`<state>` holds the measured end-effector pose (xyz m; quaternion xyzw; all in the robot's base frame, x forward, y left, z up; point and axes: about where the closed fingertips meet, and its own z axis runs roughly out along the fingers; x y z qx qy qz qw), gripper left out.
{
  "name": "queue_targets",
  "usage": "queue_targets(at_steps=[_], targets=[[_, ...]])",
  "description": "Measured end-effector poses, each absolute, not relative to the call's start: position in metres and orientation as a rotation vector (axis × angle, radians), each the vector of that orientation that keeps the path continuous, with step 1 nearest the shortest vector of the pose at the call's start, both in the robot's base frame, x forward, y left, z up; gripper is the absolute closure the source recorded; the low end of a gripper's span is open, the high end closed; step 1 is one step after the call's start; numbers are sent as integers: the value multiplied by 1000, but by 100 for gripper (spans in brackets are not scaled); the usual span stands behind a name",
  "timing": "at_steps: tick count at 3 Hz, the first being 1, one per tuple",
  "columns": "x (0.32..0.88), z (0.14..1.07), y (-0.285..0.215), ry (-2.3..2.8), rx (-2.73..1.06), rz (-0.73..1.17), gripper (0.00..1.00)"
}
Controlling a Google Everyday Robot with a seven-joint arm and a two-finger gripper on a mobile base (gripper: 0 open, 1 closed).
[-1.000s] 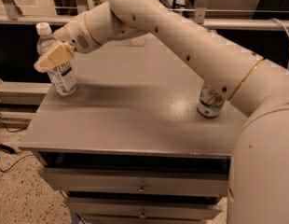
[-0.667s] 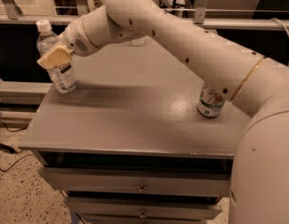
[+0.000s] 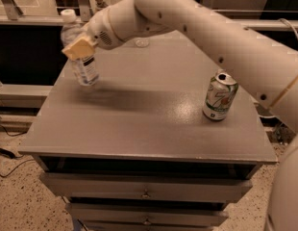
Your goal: Move blue plastic bottle near 7up can
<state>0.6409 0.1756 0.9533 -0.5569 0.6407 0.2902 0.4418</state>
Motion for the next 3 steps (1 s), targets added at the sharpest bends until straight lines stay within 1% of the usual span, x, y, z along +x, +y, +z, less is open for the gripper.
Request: queue_targets(at_steps=[1, 3], targets=[[649, 965, 81, 1664, -1296, 601, 100], [644, 963, -50, 1834, -1164, 444, 100]])
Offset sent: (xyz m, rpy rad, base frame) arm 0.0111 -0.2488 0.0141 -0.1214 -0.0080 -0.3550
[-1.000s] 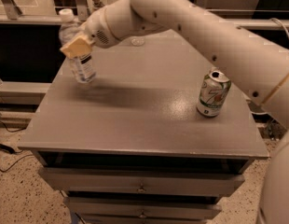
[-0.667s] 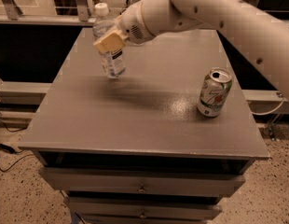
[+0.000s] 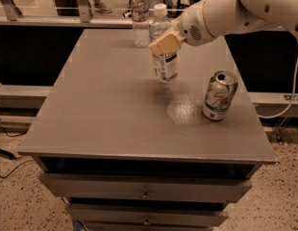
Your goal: Move blue plastic bottle near 7up can
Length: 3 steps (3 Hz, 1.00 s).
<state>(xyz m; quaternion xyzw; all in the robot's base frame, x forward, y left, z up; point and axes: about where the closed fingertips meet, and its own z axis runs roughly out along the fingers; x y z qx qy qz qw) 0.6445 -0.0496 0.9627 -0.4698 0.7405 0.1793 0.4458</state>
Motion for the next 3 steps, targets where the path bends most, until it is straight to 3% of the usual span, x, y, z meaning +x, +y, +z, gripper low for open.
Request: queue_targets(at_steps=[2, 3], targets=[[618, 958, -153, 1936, -1026, 365, 100], [611, 955, -180, 1928, -988, 359, 100]])
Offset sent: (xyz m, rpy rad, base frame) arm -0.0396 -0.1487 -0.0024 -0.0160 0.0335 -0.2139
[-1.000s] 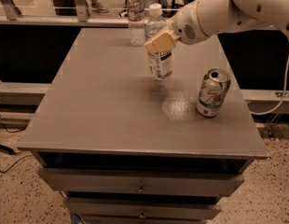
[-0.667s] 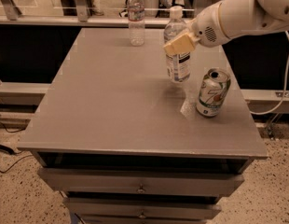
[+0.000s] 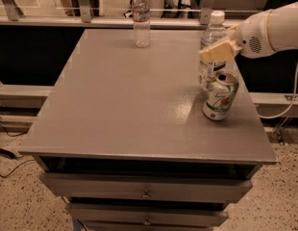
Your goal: Move blue plastic bottle near 7up can
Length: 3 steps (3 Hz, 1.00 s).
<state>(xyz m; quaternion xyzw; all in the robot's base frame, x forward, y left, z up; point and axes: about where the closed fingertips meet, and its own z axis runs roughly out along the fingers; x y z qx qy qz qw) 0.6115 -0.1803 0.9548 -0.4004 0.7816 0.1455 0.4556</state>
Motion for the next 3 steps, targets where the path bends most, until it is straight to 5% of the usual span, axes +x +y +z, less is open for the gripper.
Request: queue_targets(at_steps=[3], targets=[[599, 942, -256, 1818, -947, 384, 100]])
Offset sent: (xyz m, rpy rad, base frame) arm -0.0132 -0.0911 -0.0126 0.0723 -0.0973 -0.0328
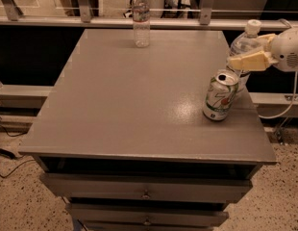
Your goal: Move blue plastic bottle near 7up can
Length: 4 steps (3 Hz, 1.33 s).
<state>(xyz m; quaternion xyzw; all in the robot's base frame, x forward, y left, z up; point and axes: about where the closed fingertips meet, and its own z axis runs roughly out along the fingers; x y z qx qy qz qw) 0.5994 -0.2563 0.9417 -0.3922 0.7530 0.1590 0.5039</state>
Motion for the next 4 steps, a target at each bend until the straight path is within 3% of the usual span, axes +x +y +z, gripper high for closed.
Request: queue_targets(at_steps=[2, 4], targets=[[576, 937, -279, 1679, -1003, 512, 100], [559, 936, -261, 1591, -1132, 710, 100]])
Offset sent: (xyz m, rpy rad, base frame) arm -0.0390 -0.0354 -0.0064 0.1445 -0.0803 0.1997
